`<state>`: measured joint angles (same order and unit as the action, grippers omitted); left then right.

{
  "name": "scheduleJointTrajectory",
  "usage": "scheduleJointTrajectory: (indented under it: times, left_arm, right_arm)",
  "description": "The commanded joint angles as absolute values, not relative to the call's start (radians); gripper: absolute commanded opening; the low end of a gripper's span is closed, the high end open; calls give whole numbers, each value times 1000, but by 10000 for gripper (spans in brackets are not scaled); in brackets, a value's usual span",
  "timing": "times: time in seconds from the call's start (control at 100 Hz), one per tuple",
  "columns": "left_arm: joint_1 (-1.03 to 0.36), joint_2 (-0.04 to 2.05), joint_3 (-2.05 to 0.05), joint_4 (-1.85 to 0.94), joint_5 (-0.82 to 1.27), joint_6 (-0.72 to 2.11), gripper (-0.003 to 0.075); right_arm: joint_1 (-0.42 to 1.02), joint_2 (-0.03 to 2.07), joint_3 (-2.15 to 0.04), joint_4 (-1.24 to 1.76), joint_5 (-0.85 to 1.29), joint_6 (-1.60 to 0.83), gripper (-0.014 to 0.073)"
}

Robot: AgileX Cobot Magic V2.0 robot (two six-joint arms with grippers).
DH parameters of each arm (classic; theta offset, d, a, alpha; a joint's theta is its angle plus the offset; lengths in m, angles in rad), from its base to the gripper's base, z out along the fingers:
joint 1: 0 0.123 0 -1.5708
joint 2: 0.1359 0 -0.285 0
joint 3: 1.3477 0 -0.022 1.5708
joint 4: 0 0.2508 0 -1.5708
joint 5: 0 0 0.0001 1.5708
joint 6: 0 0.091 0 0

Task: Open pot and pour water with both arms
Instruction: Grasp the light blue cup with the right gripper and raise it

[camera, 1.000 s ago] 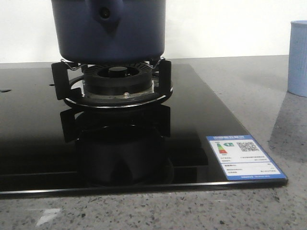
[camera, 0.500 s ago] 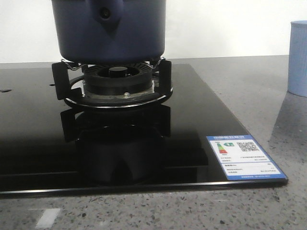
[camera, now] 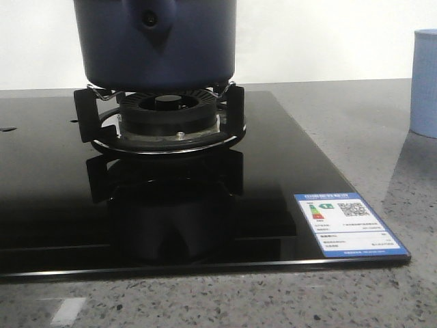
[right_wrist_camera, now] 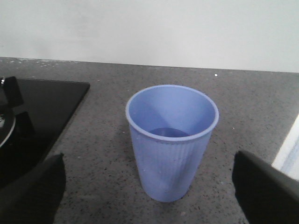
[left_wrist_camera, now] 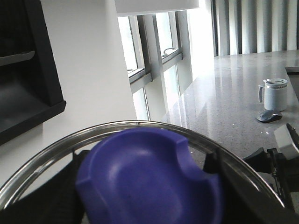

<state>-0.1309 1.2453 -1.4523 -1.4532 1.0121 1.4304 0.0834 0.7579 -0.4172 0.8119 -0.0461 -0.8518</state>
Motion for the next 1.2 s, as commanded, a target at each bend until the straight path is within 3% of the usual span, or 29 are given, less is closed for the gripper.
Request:
scheduleJointTrajectory:
  times: [0.0,0.84,0.94,1.08,1.19]
  left_arm:
    - [-131,1218,-1487,-1554,984,1423,281]
    - [-131,1218,-1487,-1555,1011,1422,281]
    - [-131,1218,-1487,-1555,1013,1422,281]
    - [-131,1218,-1487,-1554,1013,1422,281]
    - [-131,1218,-1487,-1548,1013,1422,281]
  right_arm:
    - [76,813,-445,825,-165,-861,654]
    - [118,1168,-573,818,-319,-738,648]
    - [118,1186,-574,804,-319,-736,580]
    - [118,1188,-574,796,-319,-736,388]
    - [118,1188,-574,796,-314,-722,285]
